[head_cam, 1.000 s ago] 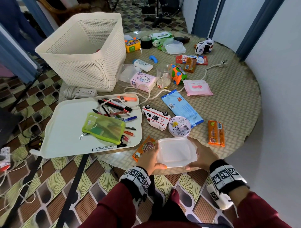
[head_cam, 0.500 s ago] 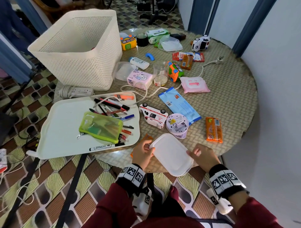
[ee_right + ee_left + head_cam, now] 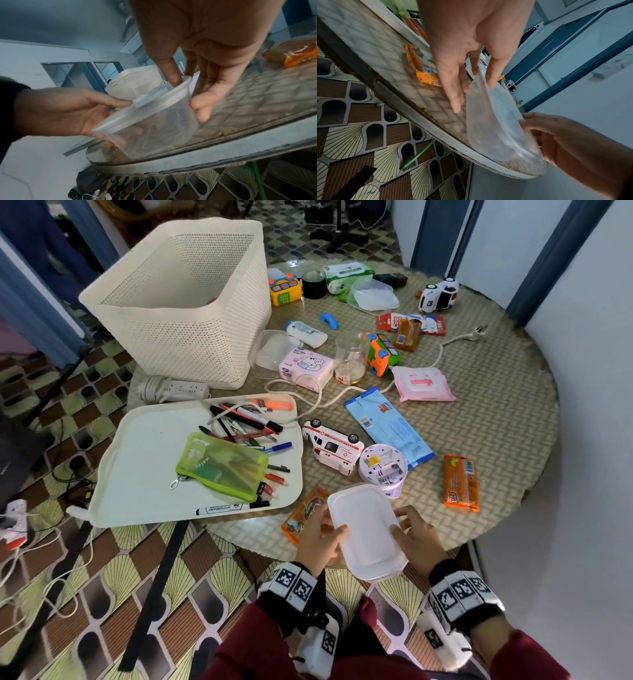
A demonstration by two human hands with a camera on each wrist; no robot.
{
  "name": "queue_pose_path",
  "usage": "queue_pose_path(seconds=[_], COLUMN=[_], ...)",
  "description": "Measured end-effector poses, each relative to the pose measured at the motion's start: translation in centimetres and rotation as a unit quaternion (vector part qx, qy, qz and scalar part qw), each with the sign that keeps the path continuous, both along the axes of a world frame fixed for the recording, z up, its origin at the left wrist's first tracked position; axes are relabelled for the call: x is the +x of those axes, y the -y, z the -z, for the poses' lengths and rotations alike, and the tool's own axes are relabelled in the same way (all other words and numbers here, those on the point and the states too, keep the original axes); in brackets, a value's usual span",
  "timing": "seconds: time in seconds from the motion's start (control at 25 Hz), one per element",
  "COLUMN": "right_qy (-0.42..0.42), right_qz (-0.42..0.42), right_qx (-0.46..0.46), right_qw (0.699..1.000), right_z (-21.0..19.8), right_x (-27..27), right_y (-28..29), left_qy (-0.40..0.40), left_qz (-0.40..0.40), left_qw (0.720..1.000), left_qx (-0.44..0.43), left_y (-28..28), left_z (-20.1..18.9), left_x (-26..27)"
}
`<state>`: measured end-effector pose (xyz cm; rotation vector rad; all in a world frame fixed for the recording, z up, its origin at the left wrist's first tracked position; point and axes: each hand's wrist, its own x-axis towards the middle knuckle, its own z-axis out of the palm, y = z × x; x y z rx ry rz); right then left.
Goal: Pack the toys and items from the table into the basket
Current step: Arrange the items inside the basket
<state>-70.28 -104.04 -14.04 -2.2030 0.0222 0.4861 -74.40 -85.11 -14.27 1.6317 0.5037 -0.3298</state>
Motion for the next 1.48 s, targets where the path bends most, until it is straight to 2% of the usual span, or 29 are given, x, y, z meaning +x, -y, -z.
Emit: queue_pose_path(seconds=[0.12,0.24,0.36,0.44,0.68,0.84,0.96,1.28,1.48], right_qy=[0.018,0.041,-0.025,-0.066,-0.06,-0.044,-0.019,0.032,0.052], right_qz=[0.01,0.029,0.028,0.013,-0.031,-0.047,-0.027,0.031,0.05], right_qx=[0.072,0.168,0.312,0.355,0.348,0.346,0.351,0.396,0.366], right_qw=[0.997,0.985,0.949,0.933,0.935,0.936,0.936,0.917,0.928], right_z=[-0.7,-2.4,-4.0,-5.0,-6.4,-7.3,-7.5,-8.6,-8.6], right_x=[-0.1,0.6,2.2,3.4,5.5,5.5,5.6,1.7,-1.2], right_y=[-0.1,-1.2,-3.4,-5.1,-10.8,-16.1,-20.6,-34.0,-37.8], left_qy=[0.065,0.074,0.091,0.118,0.169,0.174,0.174,0.176,0.177], left_qz=[-0.042,-0.118,-0.172,-0.209,-0.265,-0.322,-0.341,-0.303,-0.269], left_qw=[0.995,0.982,0.97,0.961,0.947,0.93,0.923,0.936,0.946], left_qx=[-0.055,-0.128,-0.143,-0.139,-0.066,-0.032,-0.024,0.03,0.025], left_y=[-0.1,-0.3,-0.6,-1.4,-6.2,-12.4,-18.1,-34.1,-39.8], left_z=[-1.4,-3.2,-4.3,-5.0,-6.9,-7.7,-8.1,-10.0,-11.8], left_x=[-0.9,-0.8,0.1,0.4,-0.3,-1.3,-2.3,-6.2,-7.6])
